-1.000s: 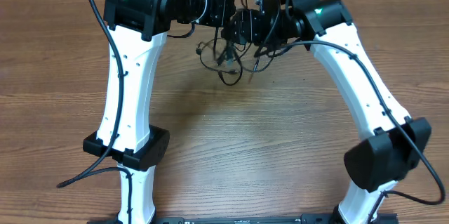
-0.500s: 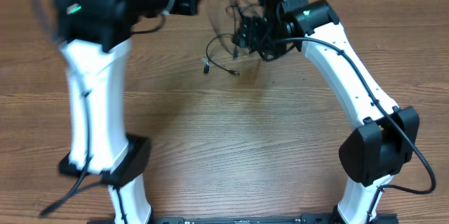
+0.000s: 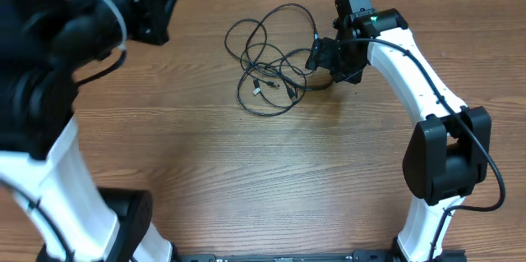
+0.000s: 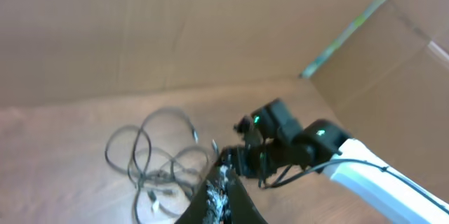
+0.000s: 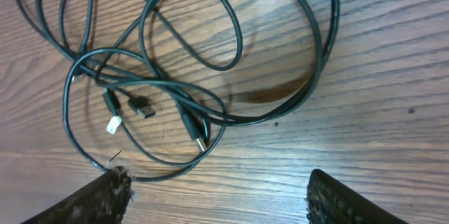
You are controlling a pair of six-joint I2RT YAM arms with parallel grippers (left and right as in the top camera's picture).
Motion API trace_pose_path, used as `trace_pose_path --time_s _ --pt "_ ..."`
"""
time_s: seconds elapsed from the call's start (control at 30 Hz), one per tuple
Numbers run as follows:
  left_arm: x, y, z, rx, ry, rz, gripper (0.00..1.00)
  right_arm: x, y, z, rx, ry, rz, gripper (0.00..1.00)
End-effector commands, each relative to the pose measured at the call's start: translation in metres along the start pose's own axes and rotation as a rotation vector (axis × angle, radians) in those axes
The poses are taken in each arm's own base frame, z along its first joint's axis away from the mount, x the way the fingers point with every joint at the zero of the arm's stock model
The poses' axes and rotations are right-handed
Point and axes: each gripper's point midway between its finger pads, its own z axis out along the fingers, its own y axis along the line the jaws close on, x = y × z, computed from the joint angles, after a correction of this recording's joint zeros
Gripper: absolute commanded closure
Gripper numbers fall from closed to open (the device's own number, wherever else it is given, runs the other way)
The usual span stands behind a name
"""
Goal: Untangle cables
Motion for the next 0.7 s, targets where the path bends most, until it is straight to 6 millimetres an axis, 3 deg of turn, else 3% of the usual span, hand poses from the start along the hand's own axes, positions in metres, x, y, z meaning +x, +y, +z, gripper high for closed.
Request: trace_pose_path --time_s 0.0,0.17,0.23,0.47,0.67 --pt "0.026 0.015 0.043 -0.001 0.153 -0.035 0.95 -0.002 0.001 -0.008 -0.037 0.000 -0.017 0.21" --pt "0.064 0.047 0.107 -0.064 0.347 -0.026 0.69 -0.011 -0.006 -0.023 -0.080 -0.011 -0.020 0.18" --pt "0.090 0.059 0.150 -0.049 0.455 0.057 0.60 -0.015 -0.015 -0.034 -0.104 -0.017 -0.009 0.17" --pt "0.158 0.080 0.231 0.056 0.675 0.327 0.55 -0.017 -0.035 -0.044 -0.102 -0.011 0.003 0.16" --pt "0.221 0.084 0.288 0.237 0.801 0.462 0.42 -0.015 -0.043 -0.045 -0.093 0.002 -0.008 0.15"
